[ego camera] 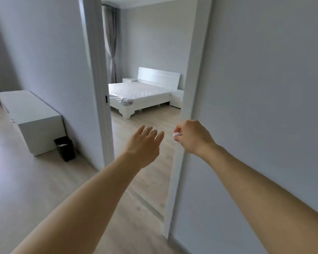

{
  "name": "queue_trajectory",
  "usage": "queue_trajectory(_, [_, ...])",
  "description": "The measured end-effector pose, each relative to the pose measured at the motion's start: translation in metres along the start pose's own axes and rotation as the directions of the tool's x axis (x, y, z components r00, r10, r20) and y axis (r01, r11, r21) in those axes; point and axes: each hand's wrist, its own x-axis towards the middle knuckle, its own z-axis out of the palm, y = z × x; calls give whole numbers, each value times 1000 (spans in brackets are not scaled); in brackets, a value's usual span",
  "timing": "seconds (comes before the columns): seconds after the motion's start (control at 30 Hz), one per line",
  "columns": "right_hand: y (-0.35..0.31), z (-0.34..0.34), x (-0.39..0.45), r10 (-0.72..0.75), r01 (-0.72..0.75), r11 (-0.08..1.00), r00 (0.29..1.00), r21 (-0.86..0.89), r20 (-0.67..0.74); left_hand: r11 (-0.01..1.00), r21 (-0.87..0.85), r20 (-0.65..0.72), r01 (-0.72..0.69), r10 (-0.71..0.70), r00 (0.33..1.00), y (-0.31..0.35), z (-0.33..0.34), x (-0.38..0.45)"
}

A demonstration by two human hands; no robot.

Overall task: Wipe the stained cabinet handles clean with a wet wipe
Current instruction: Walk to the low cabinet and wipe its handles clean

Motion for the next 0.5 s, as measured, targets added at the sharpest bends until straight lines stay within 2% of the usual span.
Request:
queue_trajectory(0.23, [-180, 120, 99, -134, 131, 990, 989, 53, 56, 984, 112, 144, 139, -155, 977, -207, 77, -75])
queue_trajectory(0.5, [-285, 211, 231, -185, 177, 980, 979, 90, 91, 961, 150, 201, 232, -260, 945, -377, 169, -76])
